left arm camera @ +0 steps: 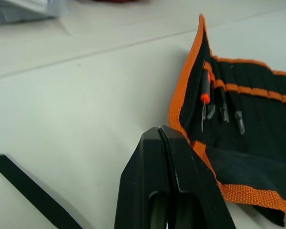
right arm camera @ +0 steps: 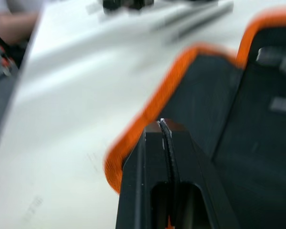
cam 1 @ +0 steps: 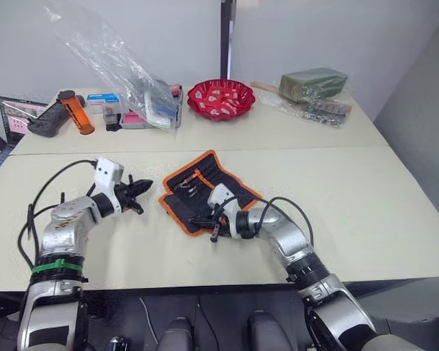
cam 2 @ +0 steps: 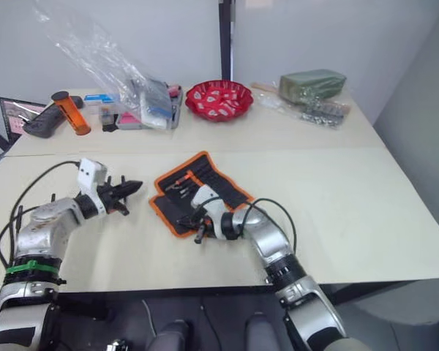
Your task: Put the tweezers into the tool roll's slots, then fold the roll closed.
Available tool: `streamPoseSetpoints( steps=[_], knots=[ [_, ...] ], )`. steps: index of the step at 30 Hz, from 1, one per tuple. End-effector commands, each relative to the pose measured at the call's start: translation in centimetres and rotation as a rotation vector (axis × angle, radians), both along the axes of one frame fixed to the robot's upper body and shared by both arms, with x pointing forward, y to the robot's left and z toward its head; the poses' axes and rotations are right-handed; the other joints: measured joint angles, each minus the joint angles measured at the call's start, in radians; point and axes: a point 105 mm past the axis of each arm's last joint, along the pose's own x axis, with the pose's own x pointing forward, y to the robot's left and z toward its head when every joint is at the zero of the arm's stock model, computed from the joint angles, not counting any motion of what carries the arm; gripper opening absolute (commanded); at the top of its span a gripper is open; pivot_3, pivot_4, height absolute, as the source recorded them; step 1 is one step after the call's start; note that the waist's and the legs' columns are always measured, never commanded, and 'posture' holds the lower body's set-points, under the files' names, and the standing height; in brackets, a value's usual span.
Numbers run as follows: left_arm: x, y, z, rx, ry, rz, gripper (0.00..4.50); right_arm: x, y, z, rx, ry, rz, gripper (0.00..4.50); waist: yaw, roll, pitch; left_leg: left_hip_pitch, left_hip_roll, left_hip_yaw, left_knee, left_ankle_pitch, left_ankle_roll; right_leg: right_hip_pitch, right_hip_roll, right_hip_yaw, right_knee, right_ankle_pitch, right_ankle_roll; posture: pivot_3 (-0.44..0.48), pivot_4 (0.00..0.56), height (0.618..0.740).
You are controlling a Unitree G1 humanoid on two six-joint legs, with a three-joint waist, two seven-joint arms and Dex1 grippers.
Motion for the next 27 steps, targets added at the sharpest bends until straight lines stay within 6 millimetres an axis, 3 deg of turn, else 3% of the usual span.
streamPoseSetpoints(
  steps=[1,5,9,15,18,20,21,27],
  knots=[
    [-1.1,0.9,3.1,-0.001,-0.084,0.003,0.00,-0.3,-1.3,4.6,0.089,-0.051,0.028,0.01,0.001,0.000,0.000,-0.001,0.000,0.000,0.000,0.000,0.000,-0.001,0.000,0.000,0.000,0.000,0.000,0.000,0.150,0.740],
    [-2.3,1.7,3.8,0.029,-0.091,0.012,0.00,-0.3,-3.0,6.2,0.101,-0.042,0.024,0.01,0.001,-0.001,0.001,-0.001,0.000,0.000,-0.001,0.000,0.000,-0.001,0.000,0.000,-0.001,0.000,0.000,0.000,0.150,0.740],
    [-4.2,2.8,3.5,0.069,-0.069,0.026,0.00,0.3,-5.6,5.7,0.041,-0.042,-0.018,0.01,0.001,-0.001,0.003,-0.001,0.000,0.000,-0.001,0.000,0.000,-0.001,0.000,0.000,-0.002,0.000,0.000,0.000,0.150,0.740],
    [-7.6,6.0,3.8,0.078,-0.072,0.143,0.00,1.8,-10.1,4.4,-0.052,-0.083,-0.132,0.01,0.003,-0.004,0.007,-0.002,0.001,0.001,-0.001,0.000,0.000,-0.002,0.000,0.000,-0.003,0.000,0.000,0.000,0.150,0.740],
    [-11.0,9.2,3.4,0.077,-0.075,0.304,0.00,2.9,-13.4,3.8,-0.090,-0.083,-0.207,0.01,0.001,-0.004,0.008,-0.002,0.002,0.004,-0.002,0.000,0.000,-0.001,0.000,0.000,-0.007,0.000,-0.001,0.000,0.150,0.740],
    [-12.6,10.1,3.2,0.076,-0.075,0.362,0.00,3.1,-14.4,3.7,-0.085,-0.075,-0.224,0.01,0.002,-0.005,0.008,-0.002,0.003,0.005,-0.002,0.000,0.001,-0.001,0.000,0.000,-0.009,0.001,-0.002,0.000,0.150,0.740],
    [-13.6,10.7,3.0,0.058,-0.083,0.418,0.55,3.3,-15.0,3.6,-0.085,-0.070,-0.231,0.26,0.003,-0.005,0.008,-0.003,0.003,0.005,-0.002,-0.001,0.001,-0.001,0.000,0.000,-0.009,0.001,-0.002,0.000,0.150,0.740],
    [-19.3,13.3,0.9,0.040,-0.087,0.683,2.47,3.9,-16.5,3.7,-0.076,-0.059,-0.224,2.22,0.007,-0.007,0.010,-0.002,0.003,0.006,-0.001,-0.001,0.001,0.001,0.000,0.000,-0.010,0.001,-0.002,0.000,0.150,0.740]
  ],
)
